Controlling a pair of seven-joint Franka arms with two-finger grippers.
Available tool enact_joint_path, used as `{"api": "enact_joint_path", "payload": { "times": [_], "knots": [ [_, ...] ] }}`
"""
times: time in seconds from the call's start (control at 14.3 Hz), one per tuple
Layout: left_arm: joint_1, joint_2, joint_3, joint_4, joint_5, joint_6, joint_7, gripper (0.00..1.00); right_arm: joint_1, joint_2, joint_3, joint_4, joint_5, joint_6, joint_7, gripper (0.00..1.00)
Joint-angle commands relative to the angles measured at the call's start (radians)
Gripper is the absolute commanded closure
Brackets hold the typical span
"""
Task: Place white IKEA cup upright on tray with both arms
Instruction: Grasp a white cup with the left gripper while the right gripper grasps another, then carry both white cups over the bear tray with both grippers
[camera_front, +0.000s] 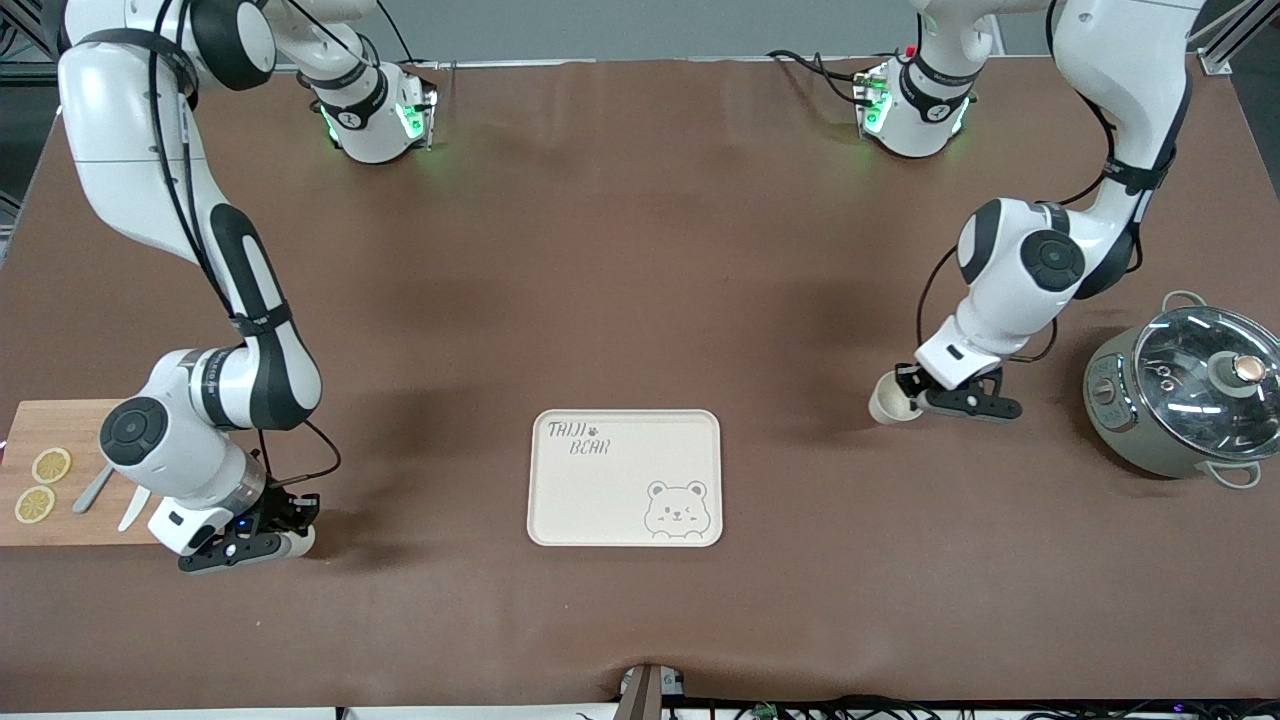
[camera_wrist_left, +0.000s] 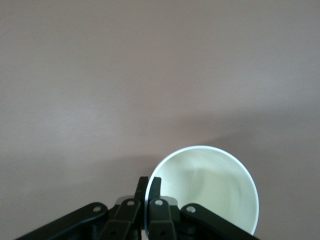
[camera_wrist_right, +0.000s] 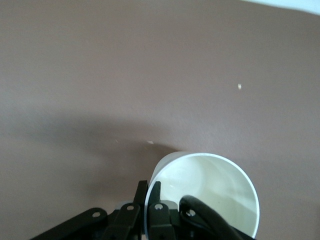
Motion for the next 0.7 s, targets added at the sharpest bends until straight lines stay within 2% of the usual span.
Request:
{"api": "enact_joint_path", "payload": {
  "times": [0.0, 0.07, 0.21, 0.49, 0.63],
  "knots": [
    [-0.102, 0.135, 0.002, 0.314, 0.018, -0.267, -0.140, 1.00, 0.039, -0.011, 0.003, 0.044, 0.004, -0.021, 0.100, 1.00],
    [-0.143, 0.194, 0.004, 0.427, 0.023, -0.339, -0.211, 1.00, 0.058, -0.018, 0.003, 0.050, 0.004, -0.027, 0.139, 1.00],
    [-0.214, 0.307, 0.007, 0.603, 0.023, -0.401, -0.314, 1.00, 0.090, -0.021, 0.003, 0.056, 0.004, -0.051, 0.240, 1.00],
    [-0.295, 0.460, 0.016, 0.789, 0.018, -0.402, -0.415, 1.00, 0.170, -0.020, 0.003, 0.114, -0.003, -0.126, 0.429, 1.00],
    [-0.327, 0.505, 0.018, 0.849, 0.018, -0.389, -0.466, 1.00, 0.197, -0.012, 0.003, 0.140, -0.003, -0.146, 0.535, 1.00]
  ]
}}
